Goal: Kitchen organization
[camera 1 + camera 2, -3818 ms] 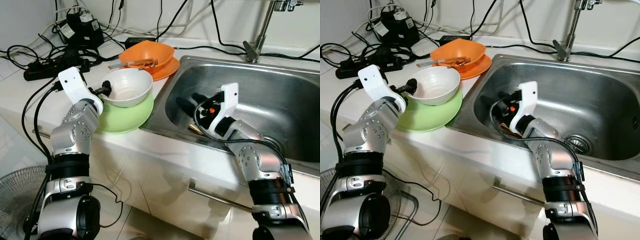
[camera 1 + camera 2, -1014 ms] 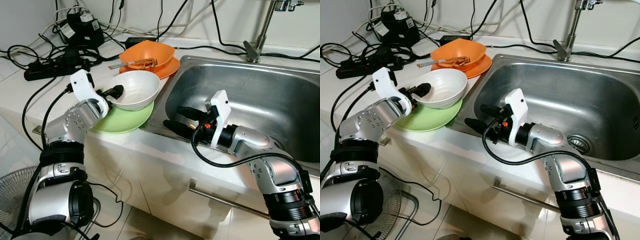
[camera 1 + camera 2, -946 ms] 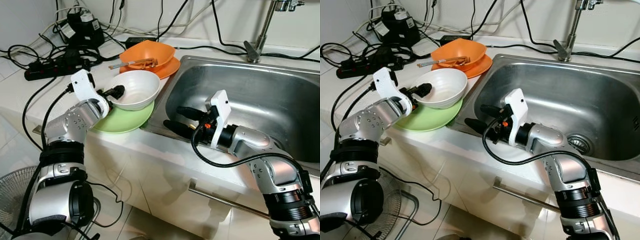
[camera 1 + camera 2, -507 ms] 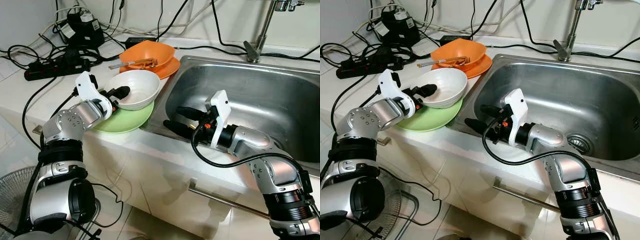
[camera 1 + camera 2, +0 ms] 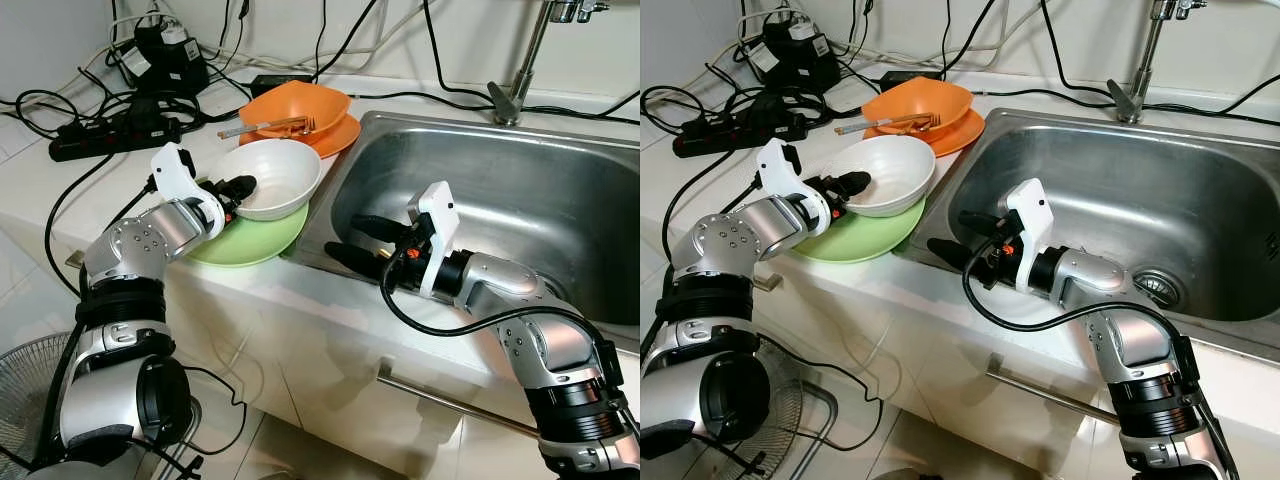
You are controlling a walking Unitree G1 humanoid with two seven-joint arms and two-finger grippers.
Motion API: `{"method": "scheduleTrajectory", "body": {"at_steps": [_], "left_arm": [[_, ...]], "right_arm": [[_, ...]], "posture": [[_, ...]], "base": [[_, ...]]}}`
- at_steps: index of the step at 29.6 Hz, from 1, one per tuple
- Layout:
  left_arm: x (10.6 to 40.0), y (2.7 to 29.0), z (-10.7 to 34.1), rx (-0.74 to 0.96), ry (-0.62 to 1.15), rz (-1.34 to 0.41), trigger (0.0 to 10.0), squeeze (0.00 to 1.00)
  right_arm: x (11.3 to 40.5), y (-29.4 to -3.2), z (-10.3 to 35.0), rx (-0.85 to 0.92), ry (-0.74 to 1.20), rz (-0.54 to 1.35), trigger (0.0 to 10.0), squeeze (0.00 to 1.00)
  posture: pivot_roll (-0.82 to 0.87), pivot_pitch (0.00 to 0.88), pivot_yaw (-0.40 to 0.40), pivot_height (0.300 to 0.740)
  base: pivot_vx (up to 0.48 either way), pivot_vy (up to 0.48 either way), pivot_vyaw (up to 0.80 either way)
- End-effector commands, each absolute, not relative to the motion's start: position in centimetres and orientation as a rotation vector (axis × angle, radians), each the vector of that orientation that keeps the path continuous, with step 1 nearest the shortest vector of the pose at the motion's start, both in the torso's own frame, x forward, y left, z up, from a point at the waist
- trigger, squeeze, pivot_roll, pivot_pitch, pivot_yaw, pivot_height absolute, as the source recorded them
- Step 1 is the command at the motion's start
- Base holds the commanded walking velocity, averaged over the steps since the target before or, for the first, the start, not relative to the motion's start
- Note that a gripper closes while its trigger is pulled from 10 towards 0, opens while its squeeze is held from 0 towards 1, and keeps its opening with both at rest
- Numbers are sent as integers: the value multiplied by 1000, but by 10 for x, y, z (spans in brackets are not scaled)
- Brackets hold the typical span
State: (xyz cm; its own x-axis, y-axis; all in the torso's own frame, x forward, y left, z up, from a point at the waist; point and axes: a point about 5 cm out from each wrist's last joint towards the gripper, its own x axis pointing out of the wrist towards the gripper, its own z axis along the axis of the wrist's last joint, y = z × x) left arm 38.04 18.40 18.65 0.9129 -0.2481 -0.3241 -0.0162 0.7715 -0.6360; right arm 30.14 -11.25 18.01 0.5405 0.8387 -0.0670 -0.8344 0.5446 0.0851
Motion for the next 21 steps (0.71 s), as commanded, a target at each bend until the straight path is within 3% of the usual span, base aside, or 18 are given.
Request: {"method": "scheduleTrajectory", "body": {"at_steps": [1,21], "left_arm": [[381,189,191,-690,394,-121,0,0],[380,192,193,-628,349,-94,0,0]], "right_arm": [[301,-109,182,38,96,1012,10000,0],[302,-109,182,48,92,1007,10000,0]], "posture": [[-76,7,147,740],[-73,5,144,740]], "base": [[0,0,0],[0,0,0]]}}
